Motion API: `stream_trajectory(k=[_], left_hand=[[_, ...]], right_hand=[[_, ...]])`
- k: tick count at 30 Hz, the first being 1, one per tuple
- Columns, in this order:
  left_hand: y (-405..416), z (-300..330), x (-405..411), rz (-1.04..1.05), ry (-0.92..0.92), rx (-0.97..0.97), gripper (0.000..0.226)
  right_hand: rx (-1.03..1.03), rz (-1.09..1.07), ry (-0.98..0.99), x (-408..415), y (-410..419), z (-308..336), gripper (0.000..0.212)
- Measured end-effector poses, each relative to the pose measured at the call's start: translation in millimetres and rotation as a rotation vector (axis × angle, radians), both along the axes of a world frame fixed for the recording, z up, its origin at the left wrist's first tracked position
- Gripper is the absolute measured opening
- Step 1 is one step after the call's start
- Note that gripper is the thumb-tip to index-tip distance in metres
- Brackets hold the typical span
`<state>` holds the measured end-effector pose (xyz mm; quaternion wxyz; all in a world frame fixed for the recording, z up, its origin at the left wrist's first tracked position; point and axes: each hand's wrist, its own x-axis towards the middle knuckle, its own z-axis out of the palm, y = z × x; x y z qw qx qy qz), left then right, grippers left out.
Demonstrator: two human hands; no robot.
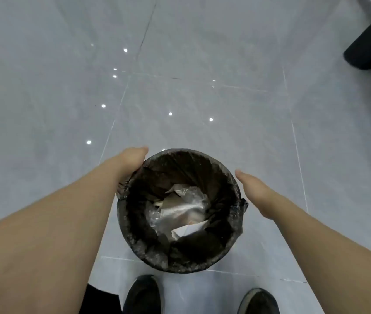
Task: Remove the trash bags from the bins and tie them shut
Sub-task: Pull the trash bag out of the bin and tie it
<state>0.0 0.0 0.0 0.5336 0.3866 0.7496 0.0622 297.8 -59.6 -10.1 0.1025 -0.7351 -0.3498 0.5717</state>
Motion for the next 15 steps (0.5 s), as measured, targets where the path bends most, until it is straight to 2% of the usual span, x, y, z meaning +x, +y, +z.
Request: stream_trajectory(k=[2,5,11,15], left_hand=[[-4,-2,-3,0.081,-0.134,-0.130,0.050],[-16,-5,-7,0.104,-0.156,-0.256,0.049],[-29,-16,-37,0.076,-0.061,-0.381,0.082],[-32,2,-43,0.141,-0.128,-0.512,0.098]], right_hand=[[-0.058,-0.133,0.056,-1,-5,-6,0.064],[-0.099,-0.238,0.081,-3,-17,-16,0.061],[-0.147,-0.363,0.219,-13,-39,-19,0.058],[-0.153,-0.420,0.274,-18,-58,-8,0.047]])
